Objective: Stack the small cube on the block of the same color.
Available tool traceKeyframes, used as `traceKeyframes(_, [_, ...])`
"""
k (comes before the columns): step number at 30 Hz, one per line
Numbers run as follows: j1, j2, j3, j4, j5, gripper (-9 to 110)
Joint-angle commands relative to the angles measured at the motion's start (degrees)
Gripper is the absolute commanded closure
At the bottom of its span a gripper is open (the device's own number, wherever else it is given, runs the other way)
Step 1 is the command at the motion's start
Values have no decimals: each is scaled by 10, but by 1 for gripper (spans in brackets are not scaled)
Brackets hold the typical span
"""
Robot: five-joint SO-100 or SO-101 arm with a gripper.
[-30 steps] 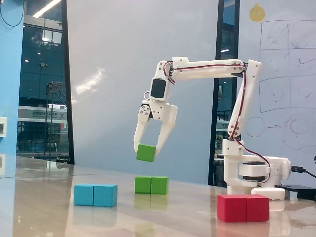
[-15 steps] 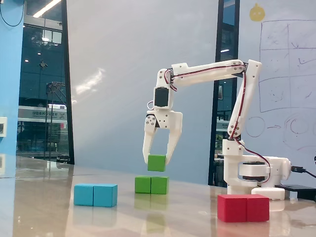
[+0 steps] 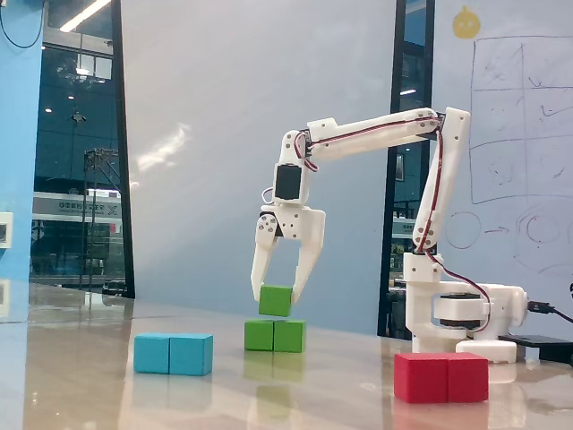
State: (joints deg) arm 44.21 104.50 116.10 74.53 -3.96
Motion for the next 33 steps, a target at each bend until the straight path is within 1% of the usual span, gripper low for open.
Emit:
traceKeyframes(1, [4,4,-5,-5,-4,101])
traceKeyframes(10, [4,-27,-5,-4,-5,99])
traceKeyframes(12, [4,-33,-5,-4,-5,95])
traceKeyframes(18, [12,-34,-5,-4,-4,79])
traceKeyframes(22, [13,-33,-5,-4,-4,72])
traceKeyframes(26, [13,-28,-5,-4,-4,67])
traceKeyframes(33, [11,-14,-15,-4,-4,65])
